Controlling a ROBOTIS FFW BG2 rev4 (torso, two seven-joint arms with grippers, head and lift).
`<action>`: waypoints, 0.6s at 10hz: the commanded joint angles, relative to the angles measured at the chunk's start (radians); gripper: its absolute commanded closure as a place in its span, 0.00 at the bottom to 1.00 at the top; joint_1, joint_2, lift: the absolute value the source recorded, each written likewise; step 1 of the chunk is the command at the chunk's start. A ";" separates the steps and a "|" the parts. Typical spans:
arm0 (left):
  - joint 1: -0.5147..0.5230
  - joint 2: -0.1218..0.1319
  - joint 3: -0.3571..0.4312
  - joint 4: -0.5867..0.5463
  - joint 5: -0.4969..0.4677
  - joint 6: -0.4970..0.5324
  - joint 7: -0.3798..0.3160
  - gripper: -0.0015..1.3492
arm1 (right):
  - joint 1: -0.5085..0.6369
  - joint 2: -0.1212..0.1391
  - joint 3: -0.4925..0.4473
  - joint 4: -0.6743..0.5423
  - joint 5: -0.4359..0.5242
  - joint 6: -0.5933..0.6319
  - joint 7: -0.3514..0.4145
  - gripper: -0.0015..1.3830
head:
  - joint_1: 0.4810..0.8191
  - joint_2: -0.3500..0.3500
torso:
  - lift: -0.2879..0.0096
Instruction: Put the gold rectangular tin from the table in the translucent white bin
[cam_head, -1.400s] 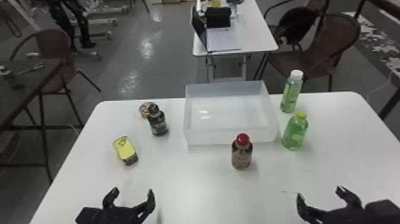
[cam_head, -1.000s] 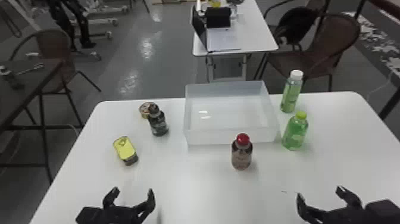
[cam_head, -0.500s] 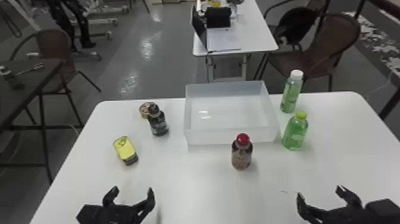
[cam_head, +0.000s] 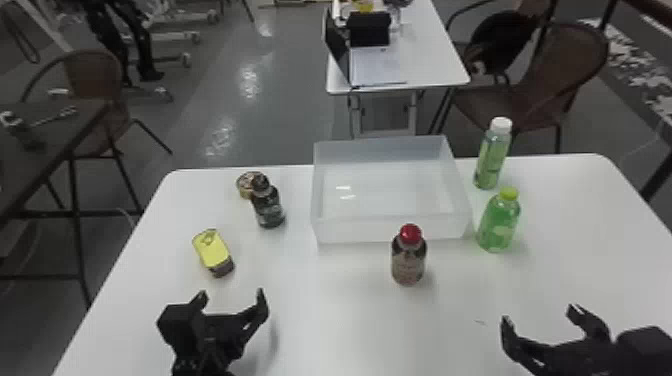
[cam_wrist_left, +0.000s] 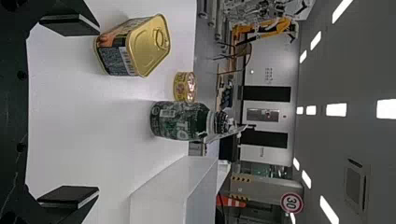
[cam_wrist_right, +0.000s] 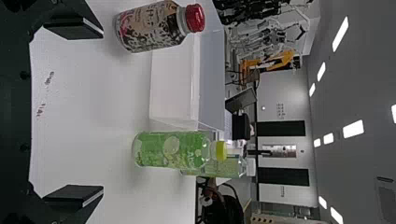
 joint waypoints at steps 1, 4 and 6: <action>-0.047 -0.003 -0.031 0.024 0.003 0.032 0.049 0.07 | -0.009 0.001 0.001 0.000 0.000 0.000 0.000 0.09 | 0.63 0.69 | 0.77; -0.097 -0.003 -0.103 0.053 0.027 0.097 0.262 0.08 | -0.012 0.006 0.000 0.000 0.000 0.000 0.009 0.09 | 0.63 0.68 | 0.77; -0.154 0.012 -0.108 0.104 0.012 0.117 0.311 0.08 | -0.013 0.018 0.000 0.002 0.005 0.000 0.015 0.09 | 0.63 0.69 | 0.77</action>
